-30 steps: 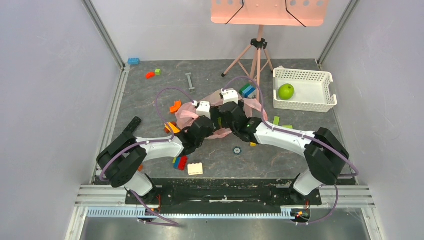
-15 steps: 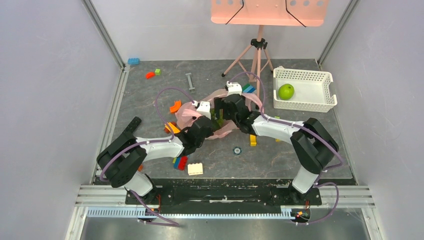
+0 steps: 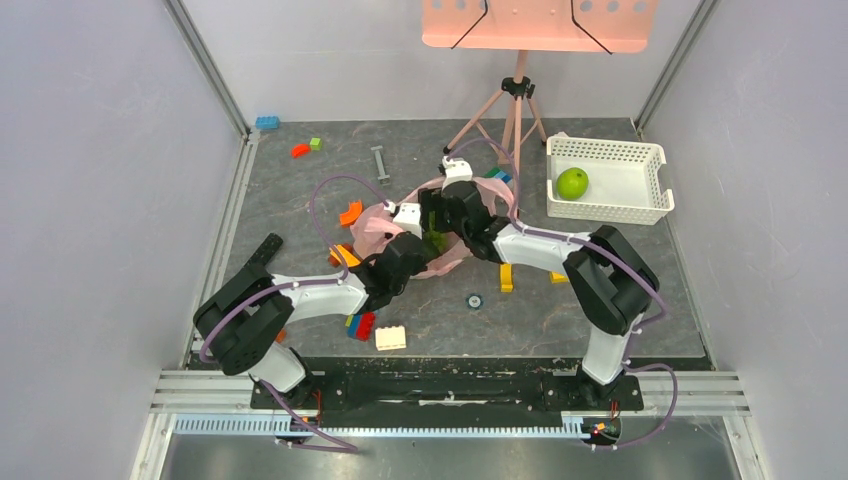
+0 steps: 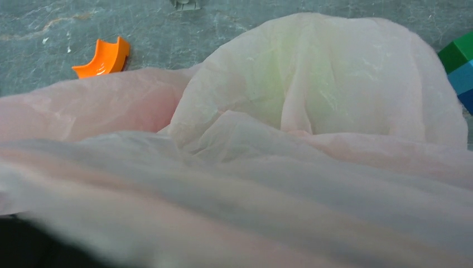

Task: Take the fake fruits out of the plastic bag
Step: Take out the fake fruit from the plastic bag.

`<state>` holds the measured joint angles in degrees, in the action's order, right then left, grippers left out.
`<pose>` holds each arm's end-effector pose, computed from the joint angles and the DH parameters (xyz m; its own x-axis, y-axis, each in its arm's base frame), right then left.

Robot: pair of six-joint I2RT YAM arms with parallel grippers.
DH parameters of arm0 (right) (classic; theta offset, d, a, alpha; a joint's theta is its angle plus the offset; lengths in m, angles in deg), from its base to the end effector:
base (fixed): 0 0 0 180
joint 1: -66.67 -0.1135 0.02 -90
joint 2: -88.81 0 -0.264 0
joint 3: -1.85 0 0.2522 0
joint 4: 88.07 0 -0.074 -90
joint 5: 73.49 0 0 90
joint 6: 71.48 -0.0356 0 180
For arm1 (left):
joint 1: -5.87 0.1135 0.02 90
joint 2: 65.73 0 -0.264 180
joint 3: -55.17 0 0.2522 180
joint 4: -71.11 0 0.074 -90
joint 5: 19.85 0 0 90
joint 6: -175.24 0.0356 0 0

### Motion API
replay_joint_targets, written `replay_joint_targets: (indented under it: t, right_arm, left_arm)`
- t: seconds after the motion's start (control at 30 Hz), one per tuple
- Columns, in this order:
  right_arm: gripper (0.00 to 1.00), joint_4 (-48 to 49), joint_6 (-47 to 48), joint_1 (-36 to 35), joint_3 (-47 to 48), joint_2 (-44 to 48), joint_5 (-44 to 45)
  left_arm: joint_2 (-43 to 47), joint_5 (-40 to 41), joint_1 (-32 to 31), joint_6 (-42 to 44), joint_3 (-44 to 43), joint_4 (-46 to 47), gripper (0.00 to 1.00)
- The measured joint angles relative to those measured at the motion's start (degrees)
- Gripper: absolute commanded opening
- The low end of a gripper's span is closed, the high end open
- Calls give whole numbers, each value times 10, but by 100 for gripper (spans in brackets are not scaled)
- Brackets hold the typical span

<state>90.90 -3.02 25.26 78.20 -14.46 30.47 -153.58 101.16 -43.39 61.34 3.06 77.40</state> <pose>0.3067 0.2590 0.2054 -0.5040 0.0306 -0.8632 -0.3193 0.9219 0.2192 0.2135 -0.2197 0.1786 -0.4378 -0.0237 -0.8987 0.1960 0.9731 -0.1212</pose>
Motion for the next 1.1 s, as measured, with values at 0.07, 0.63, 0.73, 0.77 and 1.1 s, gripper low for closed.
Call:
replay_joint_targets:
  t: [0.07,0.63,0.73,0.77,1.1]
  right_arm:
    - [92,-3,1,3,16,-15,4]
    - [89,-47,10,22,127,-104,69]
    - [90,-54,14,23,139,-117,82]
    - [90,-58,16,23,144,-121,88]
    - [92,-82,31,26,176,-157,119]
  left_arm:
    - [0,0,0,0,0,0,15]
    - [0,0,0,0,0,0,15]
    - [0,0,0,0,0,0,15]
    - [0,0,0,0,0,0,15]
    - [0,-1,0,0,0,0,15]
